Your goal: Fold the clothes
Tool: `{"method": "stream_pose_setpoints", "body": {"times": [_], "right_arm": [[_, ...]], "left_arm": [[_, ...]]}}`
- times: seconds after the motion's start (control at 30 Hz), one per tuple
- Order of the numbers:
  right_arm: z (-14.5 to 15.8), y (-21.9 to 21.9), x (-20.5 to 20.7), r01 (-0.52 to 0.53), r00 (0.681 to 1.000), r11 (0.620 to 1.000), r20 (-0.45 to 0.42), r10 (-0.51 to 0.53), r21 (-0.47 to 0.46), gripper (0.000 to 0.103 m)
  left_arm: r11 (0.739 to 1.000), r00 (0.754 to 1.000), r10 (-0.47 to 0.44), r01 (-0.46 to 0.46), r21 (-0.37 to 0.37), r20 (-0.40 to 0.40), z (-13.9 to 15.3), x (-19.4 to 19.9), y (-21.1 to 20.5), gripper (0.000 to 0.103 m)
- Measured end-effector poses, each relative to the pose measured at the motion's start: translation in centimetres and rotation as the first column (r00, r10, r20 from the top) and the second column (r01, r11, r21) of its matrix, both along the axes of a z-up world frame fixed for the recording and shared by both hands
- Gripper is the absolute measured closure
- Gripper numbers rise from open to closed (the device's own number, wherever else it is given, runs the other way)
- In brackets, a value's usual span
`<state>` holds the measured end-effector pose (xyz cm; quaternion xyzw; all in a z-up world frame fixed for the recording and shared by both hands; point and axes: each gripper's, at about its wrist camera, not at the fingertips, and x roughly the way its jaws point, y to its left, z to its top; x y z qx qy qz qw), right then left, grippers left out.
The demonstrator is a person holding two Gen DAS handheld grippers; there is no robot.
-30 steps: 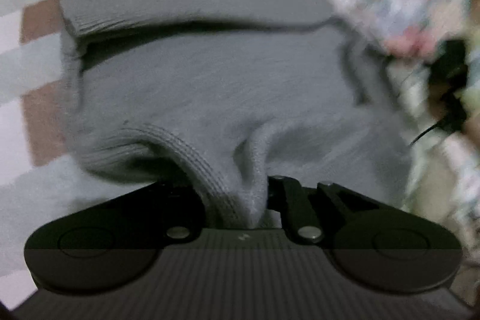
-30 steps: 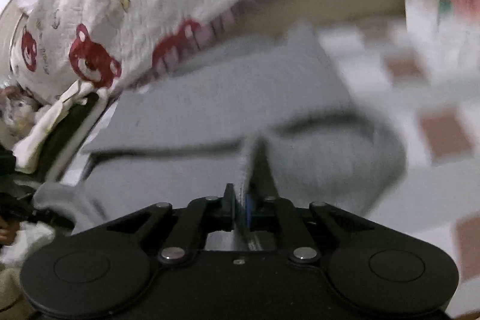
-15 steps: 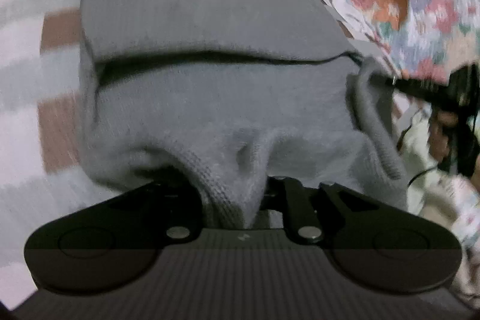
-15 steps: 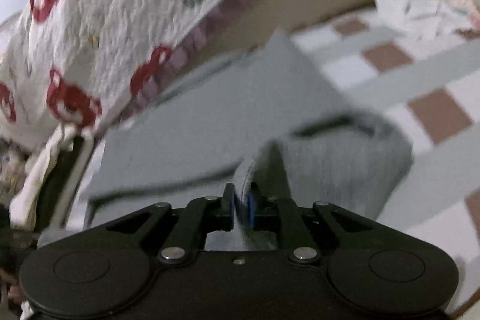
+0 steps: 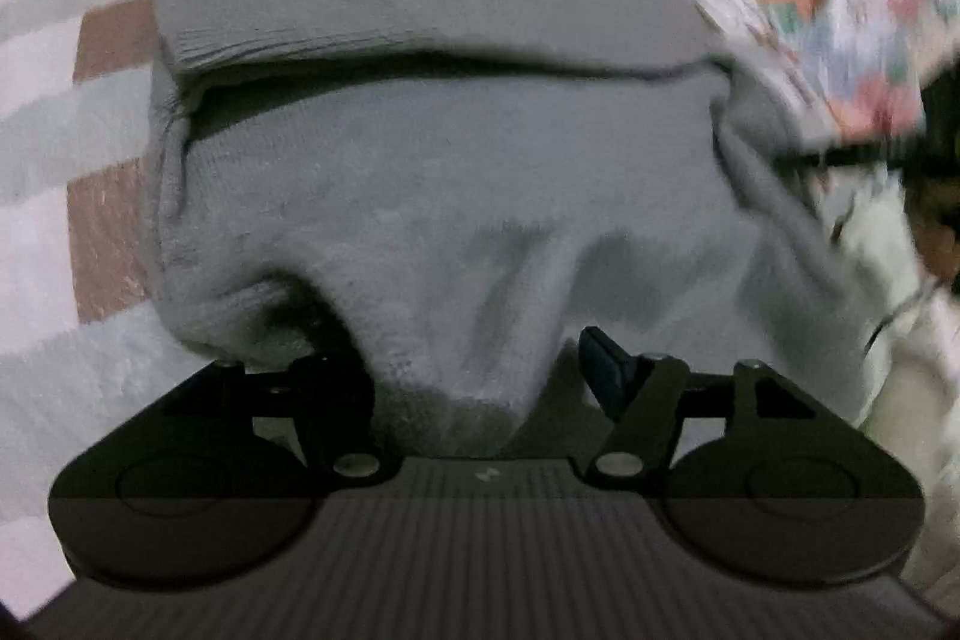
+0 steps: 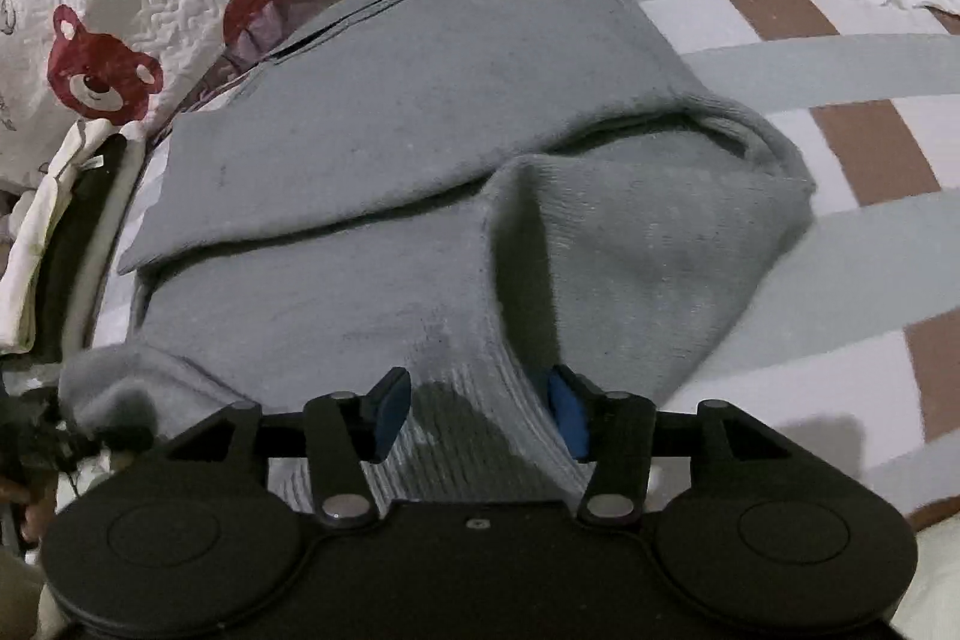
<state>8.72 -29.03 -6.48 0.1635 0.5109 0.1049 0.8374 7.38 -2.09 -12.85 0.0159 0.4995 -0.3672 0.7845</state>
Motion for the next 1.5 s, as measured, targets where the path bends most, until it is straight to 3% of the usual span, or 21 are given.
{"method": "stream_pose_setpoints", "body": {"times": [0.07,0.1,0.13,0.17,0.2,0.27,0.4,0.53,0.6,0.73,0.8,0.9,0.97,1.03,1.13,1.17,1.23,1.3,1.4,1.5], "right_arm": [[-0.1,0.8,0.3,-0.021,0.998,0.999,0.056,0.024,-0.043,0.038],[-0.2,1.1,0.7,-0.029,0.995,0.997,0.091,0.035,-0.069,0.036],[-0.6,1.1,1.3,-0.028,0.994,0.997,0.105,0.035,-0.069,0.036],[-1.1,1.1,2.0,-0.025,0.993,0.998,0.11,0.031,-0.057,0.043],[-1.6,0.8,2.5,-0.037,0.993,0.999,0.113,0.04,-0.026,0.084],[-1.4,-0.3,2.6,-0.021,0.99,0.999,0.141,0.014,0.049,0.094],[1.4,-3.0,0.0,0.053,0.968,0.983,0.231,-0.093,0.176,0.094],[3.5,-5.2,-2.4,0.071,0.961,0.976,0.249,-0.122,0.205,0.094],[3.6,-5.9,-3.3,0.086,0.964,0.972,0.227,-0.137,0.218,0.094],[3.7,-6.9,-4.7,0.128,0.959,0.947,0.207,-0.194,0.294,0.094],[3.6,-6.8,-4.5,0.127,0.959,0.942,0.204,-0.196,0.309,0.094],[3.0,-6.5,-1.5,0.068,0.977,0.959,0.175,-0.119,0.276,0.094],[3.4,-5.9,1.9,0.034,0.985,0.972,0.159,-0.072,0.23,0.095],[5.2,-5.6,6.0,0.012,0.983,0.975,0.177,-0.053,0.223,0.095],[10.3,-5.6,12.2,0.003,0.953,0.972,0.294,-0.074,0.236,0.095],[12.2,-5.7,14.2,0.016,0.937,0.974,0.337,-0.094,0.227,0.095],[13.0,-6.3,16.4,0.05,0.913,0.976,0.386,-0.131,0.213,0.095],[13.4,-6.9,18.3,0.085,0.888,0.976,0.429,-0.166,0.203,0.095],[13.9,-7.8,21.2,0.137,0.844,0.972,0.492,-0.215,0.191,0.094],[9.6,-7.5,22.9,0.192,0.889,0.973,0.397,-0.226,0.125,0.094]], "left_arm": [[1.0,1.0,-0.009,0.008,0.016,0.03,0.1,-0.2,-0.3,0.044],[1.0,0.999,-0.009,0.008,0.024,0.042,0.1,-0.2,-0.4,0.06],[0.999,0.999,-0.015,0.013,0.032,0.049,0.1,-0.1,-0.3,0.092],[0.999,0.999,-0.027,0.025,0.032,0.047,0.2,-0.1,-0.4,0.093],[0.999,0.998,-0.03,0.028,0.037,0.056,0.4,-0.2,-0.6,0.094],[0.997,0.996,-0.035,0.029,0.069,0.088,1.2,-0.7,-0.9,0.094],[0.999,0.983,-0.041,0.037,0.024,0.181,4.2,-2.0,0.6,0.094],[0.995,0.963,-0.094,0.081,0.061,0.251,5.0,-3.2,0.6,0.094],[0.996,0.973,-0.083,0.072,0.056,0.216,4.2,-3.4,0.5,0.094],[1.0,0.991,0.002,0.002,-0.027,0.133,4.0,-2.4,1.5,0.095],[0.998,0.991,0.004,0.004,-0.062,0.136,4.6,-1.9,1.9,0.095],[0.994,0.994,0.01,0.002,-0.109,0.112,5.2,-0.7,1.5,0.095],[0.997,0.994,0.016,-0.007,-0.083,0.105,5.7,0.6,0.6,0.095],[0.995,0.986,0.035,-0.019,-0.099,0.163,7.9,3.0,0.4,0.095],[0.984,0.961,0.114,-0.075,-0.159,0.251,12.0,7.8,1.1,0.095],[0.975,0.953,0.162,-0.115,-0.191,0.254,13.0,9.7,1.5,0.095],[0.944,0.936,0.274,-0.218,-0.249,0.221,14.1,14.5,2.2,0.095],[0.908,0.904,0.377,-0.317,-0.275,0.202,13.5,18.0,2.4,0.094],[0.895,0.905,0.406,-0.365,-0.255,0.126,9.4,21.4,2.0,0.091],[0.883,0.901,0.431,-0.411,-0.226,0.044,5.1,23.3,1.8,0.09]]}}
